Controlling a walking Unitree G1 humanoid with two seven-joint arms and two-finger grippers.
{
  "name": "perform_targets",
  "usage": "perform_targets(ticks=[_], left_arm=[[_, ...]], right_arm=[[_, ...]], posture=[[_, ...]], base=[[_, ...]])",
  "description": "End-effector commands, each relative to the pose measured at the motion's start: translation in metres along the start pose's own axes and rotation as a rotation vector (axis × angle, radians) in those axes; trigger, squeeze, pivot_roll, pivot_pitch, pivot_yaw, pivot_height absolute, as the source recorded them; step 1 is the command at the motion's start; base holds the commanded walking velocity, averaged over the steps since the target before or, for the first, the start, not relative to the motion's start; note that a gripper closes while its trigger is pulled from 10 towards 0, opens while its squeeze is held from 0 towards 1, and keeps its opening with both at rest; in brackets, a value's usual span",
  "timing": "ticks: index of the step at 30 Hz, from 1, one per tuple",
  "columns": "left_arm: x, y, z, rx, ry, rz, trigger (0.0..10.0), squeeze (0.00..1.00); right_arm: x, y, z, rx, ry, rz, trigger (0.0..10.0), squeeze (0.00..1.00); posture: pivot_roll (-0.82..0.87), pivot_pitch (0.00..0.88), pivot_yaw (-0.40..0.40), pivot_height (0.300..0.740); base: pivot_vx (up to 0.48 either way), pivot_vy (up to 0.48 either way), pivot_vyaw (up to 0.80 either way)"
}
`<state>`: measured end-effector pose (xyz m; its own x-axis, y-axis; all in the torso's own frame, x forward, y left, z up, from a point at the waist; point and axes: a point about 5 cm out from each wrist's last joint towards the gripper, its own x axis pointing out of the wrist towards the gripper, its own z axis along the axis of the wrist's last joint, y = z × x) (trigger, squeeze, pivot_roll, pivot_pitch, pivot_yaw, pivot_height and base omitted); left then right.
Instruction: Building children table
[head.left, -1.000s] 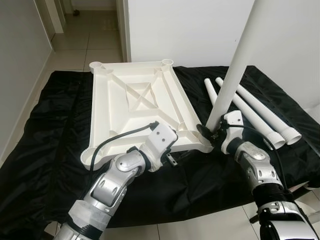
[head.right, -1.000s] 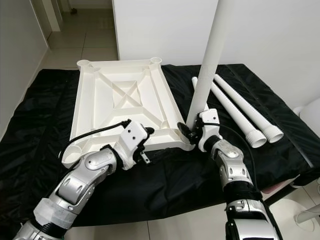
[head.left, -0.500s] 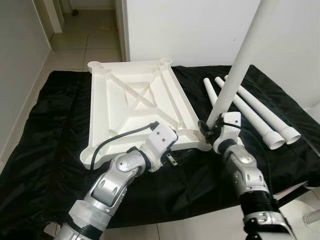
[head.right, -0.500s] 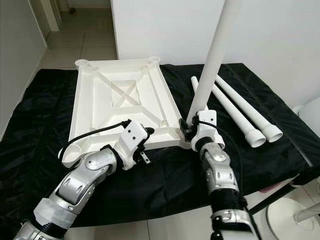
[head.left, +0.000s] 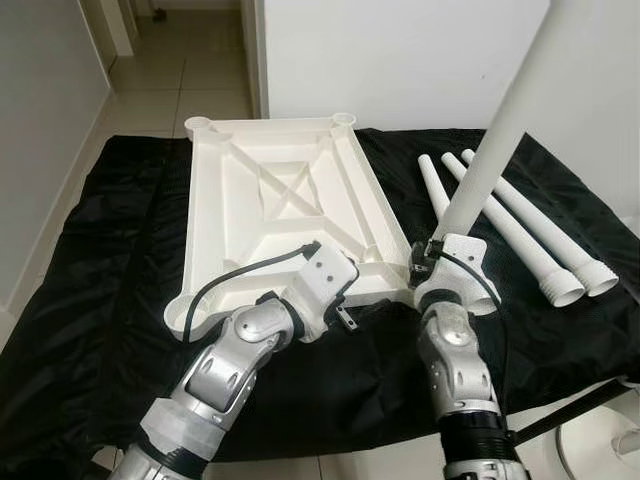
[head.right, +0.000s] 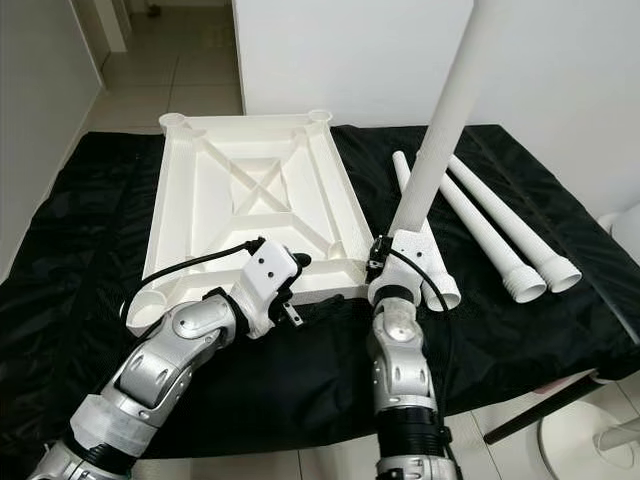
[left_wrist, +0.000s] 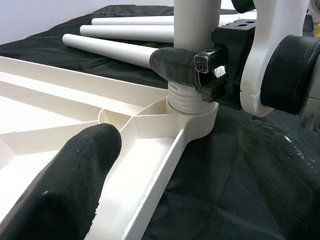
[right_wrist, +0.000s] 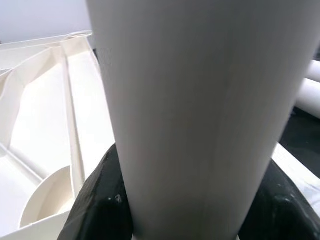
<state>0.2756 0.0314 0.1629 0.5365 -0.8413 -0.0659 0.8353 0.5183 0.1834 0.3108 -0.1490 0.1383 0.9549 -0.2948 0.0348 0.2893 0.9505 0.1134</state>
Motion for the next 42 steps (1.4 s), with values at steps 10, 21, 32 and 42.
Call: perform_targets(ticks=[10, 21, 32, 42], left_arm=[[0.004, -0.003, 0.001, 0.003, -0.004, -0.021, 10.0, 0.0], [0.004, -0.002, 0.001, -0.001, -0.007, -0.014, 10.0, 0.0], [0.005, -0.001, 0.002, 0.002, -0.009, -0.008, 10.0, 0.0], [0.004, -0.001, 0.003, 0.003, -0.009, -0.002, 10.0, 0.0]], right_arm=[[-0.002, -0.01, 0.015, 0.026, -0.058, 0.113, 10.0, 1.0], [0.012, -0.02, 0.024, -0.014, -0.05, 0.355, 10.0, 0.0], [0.024, -0.013, 0.013, -0.157, 0.02, 0.741, 10.0, 0.0], [0.034, -0.017, 0.011, -0.211, 0.055, 0.841, 0.8, 0.0]], posture=[[-0.07, 0.002, -0.009, 0.74], [-0.07, 0.003, -0.014, 0.74], [-0.06, 0.0, -0.015, 0.74], [-0.05, 0.001, -0.018, 0.74]], base=[[0.0, 0.0, 0.0], [0.0, 0.0, 0.0], [0.0, 0.0, 0.0], [0.0, 0.0, 0.0]])
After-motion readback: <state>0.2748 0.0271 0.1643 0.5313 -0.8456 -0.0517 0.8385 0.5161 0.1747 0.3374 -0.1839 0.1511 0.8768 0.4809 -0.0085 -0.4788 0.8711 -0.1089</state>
